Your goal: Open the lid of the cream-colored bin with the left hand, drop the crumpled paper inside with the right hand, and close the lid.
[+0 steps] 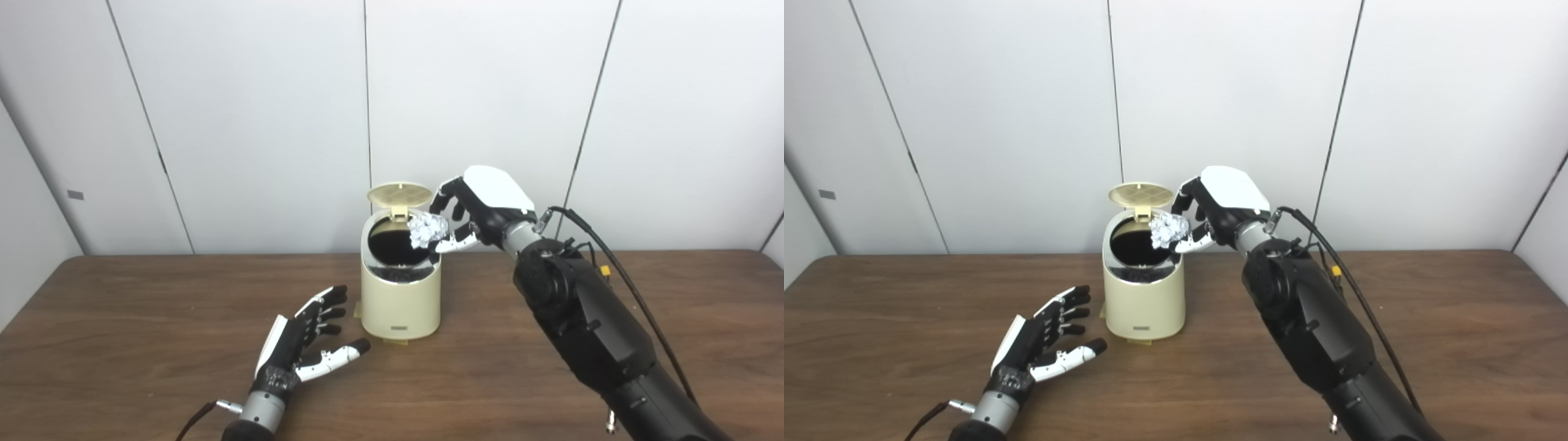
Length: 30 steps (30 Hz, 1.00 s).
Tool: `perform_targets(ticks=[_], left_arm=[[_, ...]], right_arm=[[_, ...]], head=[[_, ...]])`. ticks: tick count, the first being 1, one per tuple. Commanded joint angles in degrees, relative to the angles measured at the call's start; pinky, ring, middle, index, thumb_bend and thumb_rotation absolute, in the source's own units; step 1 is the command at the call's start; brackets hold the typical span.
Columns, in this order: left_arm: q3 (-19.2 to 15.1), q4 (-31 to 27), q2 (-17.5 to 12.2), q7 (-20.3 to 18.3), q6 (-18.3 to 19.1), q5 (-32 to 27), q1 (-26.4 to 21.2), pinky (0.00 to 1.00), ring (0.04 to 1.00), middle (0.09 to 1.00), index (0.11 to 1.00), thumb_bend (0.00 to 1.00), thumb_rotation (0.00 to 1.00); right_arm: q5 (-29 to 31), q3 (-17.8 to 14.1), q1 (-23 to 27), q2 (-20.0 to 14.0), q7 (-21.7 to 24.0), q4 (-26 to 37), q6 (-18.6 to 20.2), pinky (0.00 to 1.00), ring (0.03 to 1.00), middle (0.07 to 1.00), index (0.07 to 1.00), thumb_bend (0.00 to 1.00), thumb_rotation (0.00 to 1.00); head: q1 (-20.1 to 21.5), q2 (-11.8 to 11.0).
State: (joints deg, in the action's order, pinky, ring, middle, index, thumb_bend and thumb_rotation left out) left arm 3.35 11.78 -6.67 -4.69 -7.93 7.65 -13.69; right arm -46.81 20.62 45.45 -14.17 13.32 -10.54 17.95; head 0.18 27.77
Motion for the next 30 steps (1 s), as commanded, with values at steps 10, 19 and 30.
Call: perform_targets(ticks=[10, 19, 30], left_arm=[[0.1, 0.0, 0.3, 0.7, -1.4, -0.1, -1.3, 0.75, 0.831, 0.865, 0.899, 0.82, 0.3], [0.1, 0.5, 0.2, 0.7, -1.4, 0.1, -1.4, 0.76, 0.83, 0.866, 0.899, 0.82, 0.3], [0.0, 0.2, 0.3, 1.0, -1.2, 0.3, -1.4, 0.75, 0.828, 0.866, 0.897, 0.81, 0.29]], right_arm=[[-1.3, 0.0, 2.9, -2.1, 2.7, 1.6, 2.0, 0.41, 0.567, 0.761, 0.728, 0.93, 0.22], [-0.9, -0.4, 2.4, -2.8, 1.4, 1.8, 0.6, 0.41, 0.561, 0.74, 0.722, 0.91, 0.21], [4.9, -6.7, -0.6, -1.4, -5.8, 3.8, -3.4, 0.38, 0.483, 0.583, 0.65, 0.71, 0.13]], head=[[0.1, 0.0], [0.1, -0.2], [0.3, 0.0]])
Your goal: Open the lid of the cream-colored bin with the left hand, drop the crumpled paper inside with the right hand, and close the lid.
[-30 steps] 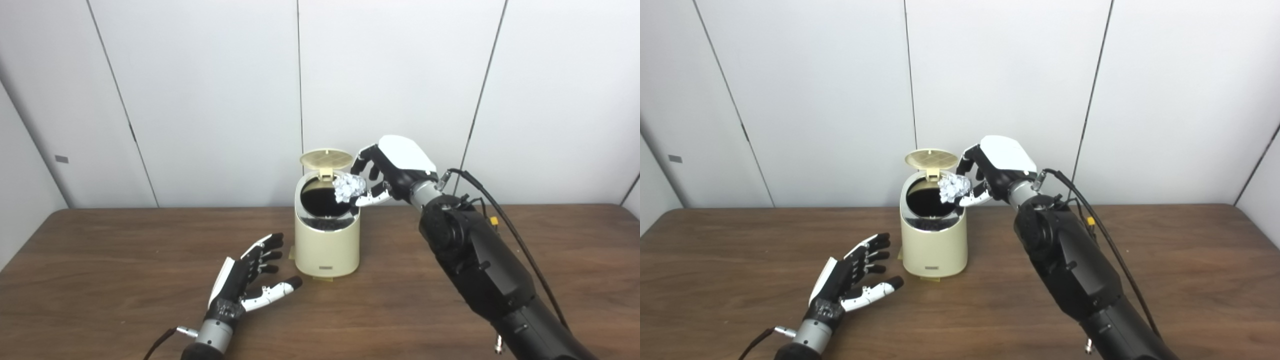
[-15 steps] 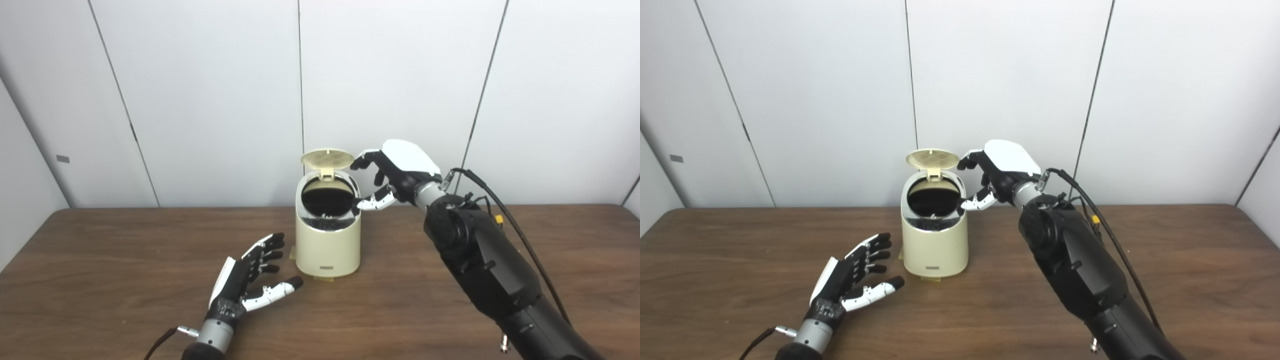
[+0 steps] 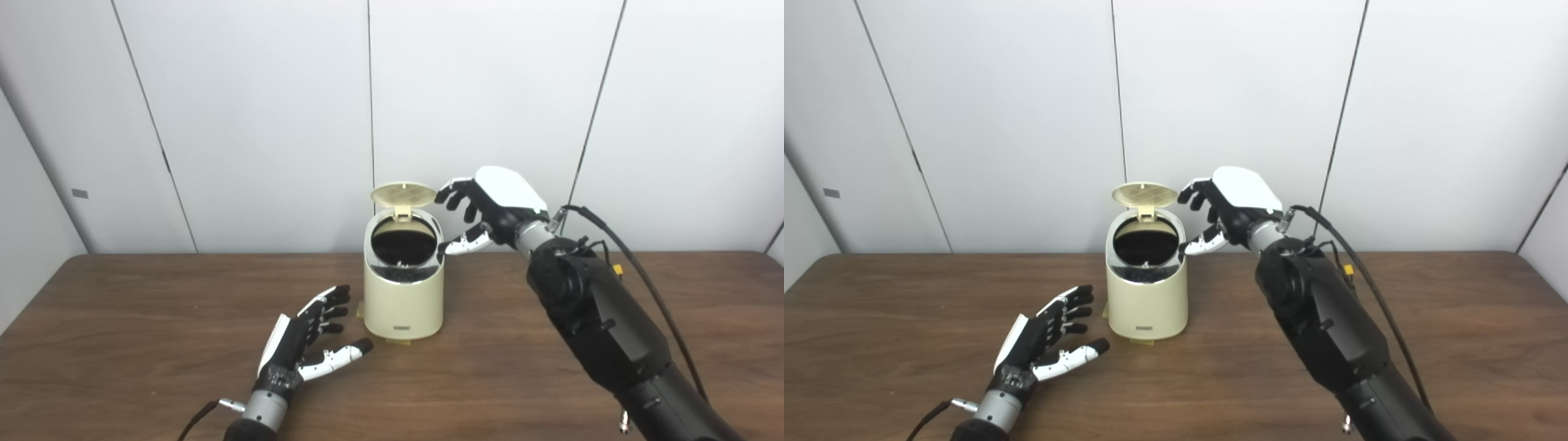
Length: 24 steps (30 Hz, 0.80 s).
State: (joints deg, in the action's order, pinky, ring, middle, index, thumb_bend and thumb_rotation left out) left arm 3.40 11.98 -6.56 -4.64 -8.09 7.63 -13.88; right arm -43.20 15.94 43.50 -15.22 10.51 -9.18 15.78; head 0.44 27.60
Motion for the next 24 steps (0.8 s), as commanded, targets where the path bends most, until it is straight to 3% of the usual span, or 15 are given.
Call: perform_targets(ticks=[1, 4, 8, 10, 13, 16, 18, 21, 24], left_arm=[[-0.1, 0.0, 0.2, 1.0, -1.0, 0.2, -1.2, 0.75, 0.828, 0.866, 0.897, 0.81, 0.29], [-0.2, -0.2, 0.2, 0.9, -0.9, 0.0, -1.2, 0.74, 0.828, 0.868, 0.898, 0.8, 0.29], [-0.2, -0.3, 0.1, 1.1, -0.8, 0.4, -1.1, 0.74, 0.825, 0.865, 0.897, 0.81, 0.31], [-0.1, -0.4, 0.0, 1.0, -0.8, 0.3, -1.1, 0.75, 0.828, 0.865, 0.897, 0.8, 0.3], [-0.1, -0.2, 0.0, 0.9, -0.9, 0.0, -1.1, 0.74, 0.826, 0.866, 0.896, 0.8, 0.29], [-0.1, -0.1, 0.0, 1.0, -1.1, 0.1, -1.2, 0.75, 0.826, 0.864, 0.894, 0.8, 0.29], [-0.1, -0.1, 0.0, 1.2, -1.0, 0.4, -1.1, 0.74, 0.822, 0.862, 0.893, 0.8, 0.3], [-0.2, -0.1, 0.1, 1.5, -1.1, 0.5, -1.1, 0.74, 0.824, 0.862, 0.893, 0.81, 0.3], [-0.2, 0.0, 0.2, 1.5, -1.4, 0.2, -1.0, 0.73, 0.824, 0.862, 0.893, 0.8, 0.3]], right_arm=[[2.8, -3.5, 0.8, 0.1, -3.6, 3.2, -1.2, 0.35, 0.454, 0.556, 0.64, 0.68, 0.11], [7.5, -7.8, -0.6, 1.5, -5.7, 4.7, -1.8, 0.29, 0.372, 0.468, 0.566, 0.54, 0.02], [13.9, -13.5, -3.2, 2.9, -8.6, 6.1, -2.9, 0.27, 0.357, 0.458, 0.519, 0.52, 0.0], [15.7, -14.7, -4.7, 2.6, -8.9, 6.3, -3.2, 0.23, 0.305, 0.474, 0.497, 0.52, 0.0], [18.6, -15.2, -7.5, 0.9, -6.7, 6.7, -2.6, 0.22, 0.302, 0.451, 0.538, 0.52, 0.0], [22.2, -14.6, -10.5, -1.0, -3.2, 7.0, -3.2, 0.29, 0.387, 0.471, 0.525, 0.52, 0.0], [24.3, -14.0, -12.3, -2.1, -0.8, 7.2, -3.7, 0.4, 0.506, 0.637, 0.671, 0.74, 0.1], [27.3, -13.5, -15.4, -3.0, 1.3, 8.3, -5.3, 0.55, 0.654, 0.749, 0.749, 0.81, 0.15], [30.8, -14.4, -17.6, -2.6, 1.7, 8.7, -7.0, 0.57, 0.722, 0.8, 0.774, 0.85, 0.2]], head=[[0.0, 0.2], [0.0, 0.2], [-0.2, 0.3], [-0.1, 0.3], [-0.1, 0.4], [-0.1, 0.3], [-0.1, 0.3], [-0.6, 0.3], [-0.9, 0.4]])
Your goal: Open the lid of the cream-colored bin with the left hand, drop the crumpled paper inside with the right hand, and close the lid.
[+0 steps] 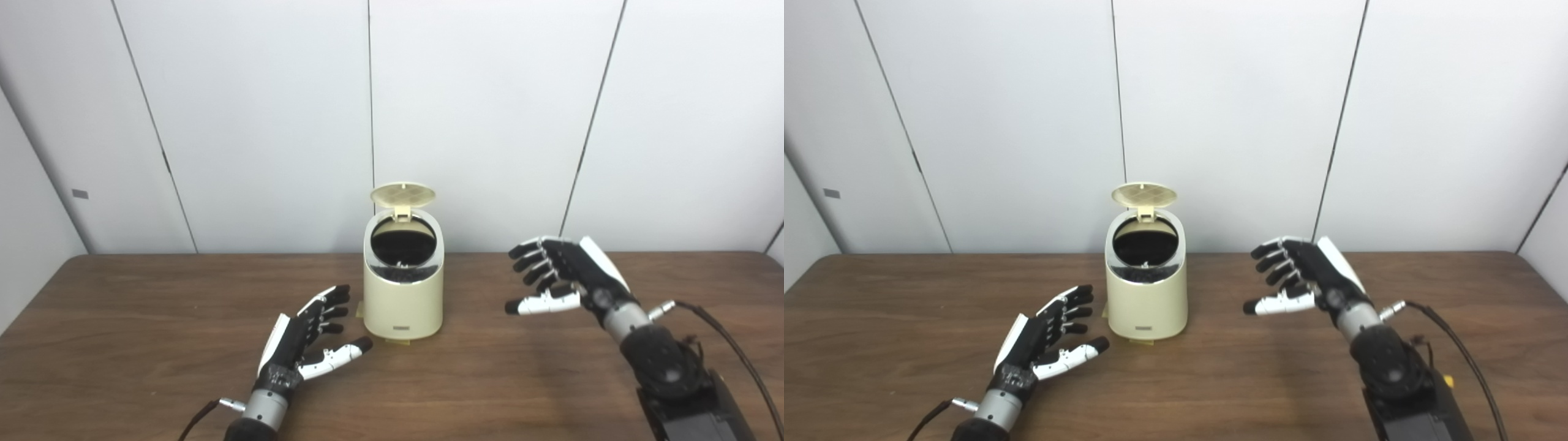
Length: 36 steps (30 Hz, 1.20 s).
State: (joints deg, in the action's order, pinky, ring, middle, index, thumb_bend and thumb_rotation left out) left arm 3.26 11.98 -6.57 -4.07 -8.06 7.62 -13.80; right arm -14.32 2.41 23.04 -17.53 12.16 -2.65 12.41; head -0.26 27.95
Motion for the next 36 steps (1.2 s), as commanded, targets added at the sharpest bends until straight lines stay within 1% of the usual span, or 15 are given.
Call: perform_targets(ticks=[1, 3, 6, 8, 9, 14, 16, 18, 22, 24, 25, 28, 31, 33, 36], left_arm=[[-0.1, 0.0, 0.2, 1.0, -1.5, 0.3, -1.1, 0.73, 0.824, 0.862, 0.894, 0.8, 0.3], [-0.1, -0.3, 0.2, 1.0, -1.2, 0.3, -1.0, 0.73, 0.823, 0.862, 0.894, 0.81, 0.31], [-0.2, -0.4, 0.1, 1.0, -1.2, 0.3, -1.0, 0.74, 0.829, 0.866, 0.897, 0.82, 0.32], [-0.2, -0.4, 0.1, 1.1, -1.5, 0.2, -1.0, 0.74, 0.829, 0.864, 0.895, 0.82, 0.32], [-0.3, -0.4, 0.1, 1.1, -1.6, 0.2, -1.0, 0.74, 0.824, 0.861, 0.893, 0.81, 0.31], [-0.3, -0.3, -0.2, 1.7, -2.5, 0.8, -1.2, 0.74, 0.816, 0.857, 0.89, 0.81, 0.31], [-0.3, -1.1, -0.4, 2.4, -2.2, 1.5, -1.4, 0.73, 0.806, 0.854, 0.888, 0.81, 0.32], [-0.4, -2.1, -0.7, 2.8, -2.0, 2.0, -2.0, 0.74, 0.803, 0.853, 0.886, 0.82, 0.33], [-0.8, -4.5, -1.8, 2.8, -1.9, 3.3, -5.4, 0.73, 0.833, 0.878, 0.895, 0.83, 0.36], [-0.7, -5.0, -2.3, 2.7, -1.6, 3.9, -6.8, 0.78, 0.866, 0.905, 0.913, 0.84, 0.38], [-0.8, -5.3, -2.6, 2.4, -1.0, 3.8, -8.5, 0.79, 0.873, 0.912, 0.918, 0.84, 0.38], [-0.7, -6.0, -3.3, 1.6, 1.0, 4.0, -12.6, 0.78, 0.912, 0.944, 0.937, 0.86, 0.37], [-0.3, -6.3, -3.9, 0.8, 2.3, 4.2, -15.8, 0.76, 0.928, 0.957, 0.947, 0.87, 0.34], [0.1, -6.5, -4.4, -0.2, 3.8, 4.3, -18.7, 0.8, 0.948, 0.969, 0.952, 0.88, 0.32], [1.1, -6.8, -4.8, -1.2, 5.8, 5.8, -21.8, 0.84, 0.964, 0.98, 0.957, 0.91, 0.32]], right_arm=[[2.9, -1.2, 2.3, -0.1, 0.0, 2.5, -3.9, 0.57, 0.729, 0.806, 0.777, 0.85, 0.2], [4.6, -1.4, 1.1, 0.2, -0.3, 2.9, -5.1, 0.58, 0.731, 0.819, 0.788, 0.86, 0.21], [6.1, -1.9, -0.4, 0.6, -1.1, 2.3, -8.4, 0.57, 0.71, 0.815, 0.799, 0.85, 0.21], [6.6, -2.0, -1.5, 1.0, -1.7, 1.9, -10.1, 0.55, 0.702, 0.81, 0.799, 0.84, 0.19], [6.5, -1.9, -1.9, 1.1, -1.9, 1.8, -10.5, 0.54, 0.696, 0.807, 0.798, 0.83, 0.19], [7.1, -2.1, -3.9, 2.0, -3.0, 1.6, -11.5, 0.53, 0.687, 0.805, 0.799, 0.84, 0.2], [6.9, -2.0, -4.6, 2.3, -3.4, 1.7, -11.5, 0.53, 0.683, 0.803, 0.802, 0.84, 0.2], [6.8, -2.0, -5.0, 2.4, -3.7, 1.6, -11.4, 0.54, 0.687, 0.805, 0.805, 0.83, 0.18], [6.2, -2.0, -5.5, 2.3, -3.9, 1.7, -10.8, 0.55, 0.685, 0.808, 0.809, 0.81, 0.17], [6.1, -2.0, -5.6, 2.3, -3.9, 1.7, -10.9, 0.55, 0.683, 0.807, 0.808, 0.81, 0.15], [5.9, -1.9, -5.6, 2.2, -4.0, 1.5, -11.3, 0.55, 0.683, 0.806, 0.807, 0.81, 0.15], [5.5, -1.6, -5.6, 2.1, -4.0, 1.1, -11.9, 0.54, 0.672, 0.799, 0.795, 0.83, 0.17], [5.4, -1.4, -5.6, 2.2, -4.0, 1.0, -12.2, 0.54, 0.671, 0.801, 0.798, 0.84, 0.2], [5.1, -1.3, -5.6, 2.2, -4.0, 0.7, -12.6, 0.53, 0.666, 0.798, 0.796, 0.84, 0.2], [4.8, -1.2, -5.6, 2.3, -4.1, 0.5, -13.2, 0.53, 0.664, 0.795, 0.793, 0.84, 0.2]], head=[[-0.2, 0.1], [-0.2, 0.1], [-0.3, -0.1], [-0.5, -0.1], [-0.5, -0.1], [-0.7, -0.2], [-0.7, -0.2], [-0.7, -0.2], [-0.8, -0.4], [-0.8, -0.5], [-0.9, -0.6], [-0.9, -0.7], [-0.9, -0.7], [-0.6, -0.7], [-0.6, -0.7]])
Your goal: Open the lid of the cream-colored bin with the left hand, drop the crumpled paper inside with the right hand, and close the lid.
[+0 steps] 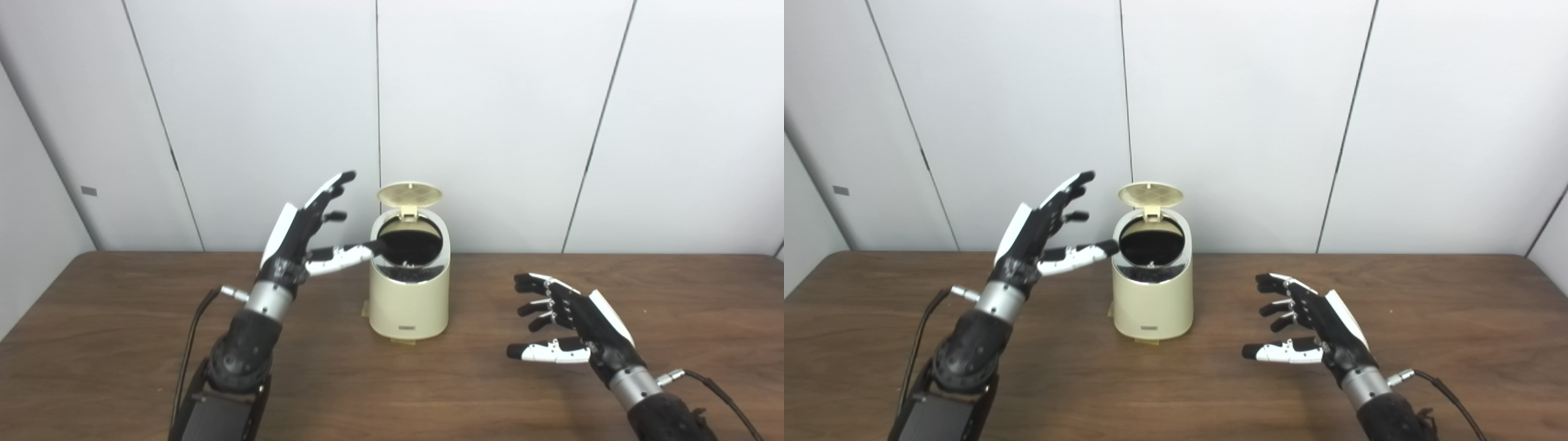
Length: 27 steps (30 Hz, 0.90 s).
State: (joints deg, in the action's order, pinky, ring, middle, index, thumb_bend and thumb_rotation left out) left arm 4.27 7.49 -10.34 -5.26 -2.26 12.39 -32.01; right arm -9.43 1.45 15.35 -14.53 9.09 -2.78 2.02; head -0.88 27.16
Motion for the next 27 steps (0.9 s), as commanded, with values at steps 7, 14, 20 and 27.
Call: perform_targets(ticks=[7, 14, 20, 27], left_arm=[[3.8, -0.5, -2.7, -3.1, 2.3, 5.6, -10.3, 0.84, 0.977, 0.977, 0.962, 0.97, 0.35], [7.2, 1.4, -3.9, -5.4, 1.9, 8.8, -13.4, 0.85, 0.964, 0.944, 0.921, 1.0, 0.4], [8.3, 1.1, -4.9, -7.1, 0.9, 9.4, -13.9, 0.83, 0.923, 0.887, 0.816, 1.0, 0.46], [10.4, -2.5, -7.2, -9.8, 3.7, 13.7, -13.5, 0.87, 0.914, 0.797, 0.674, 1.0, 0.57]], right_arm=[[-0.7, 0.3, 2.2, -0.9, -0.7, 0.6, -3.4, 0.51, 0.657, 0.795, 0.788, 0.84, 0.18], [-0.8, 0.5, 2.5, -1.0, -0.4, 0.7, -3.0, 0.5, 0.653, 0.796, 0.786, 0.85, 0.18], [-0.9, 0.5, 2.8, -1.3, -0.4, 0.2, -3.3, 0.47, 0.64, 0.796, 0.786, 0.83, 0.12], [-0.6, 0.6, 2.9, -1.3, 0.1, 0.5, -2.3, 0.47, 0.638, 0.788, 0.787, 0.82, 0.14]], head=[[0.3, 0.0], [0.6, 0.1], [0.7, 0.2], [0.8, 0.2]])
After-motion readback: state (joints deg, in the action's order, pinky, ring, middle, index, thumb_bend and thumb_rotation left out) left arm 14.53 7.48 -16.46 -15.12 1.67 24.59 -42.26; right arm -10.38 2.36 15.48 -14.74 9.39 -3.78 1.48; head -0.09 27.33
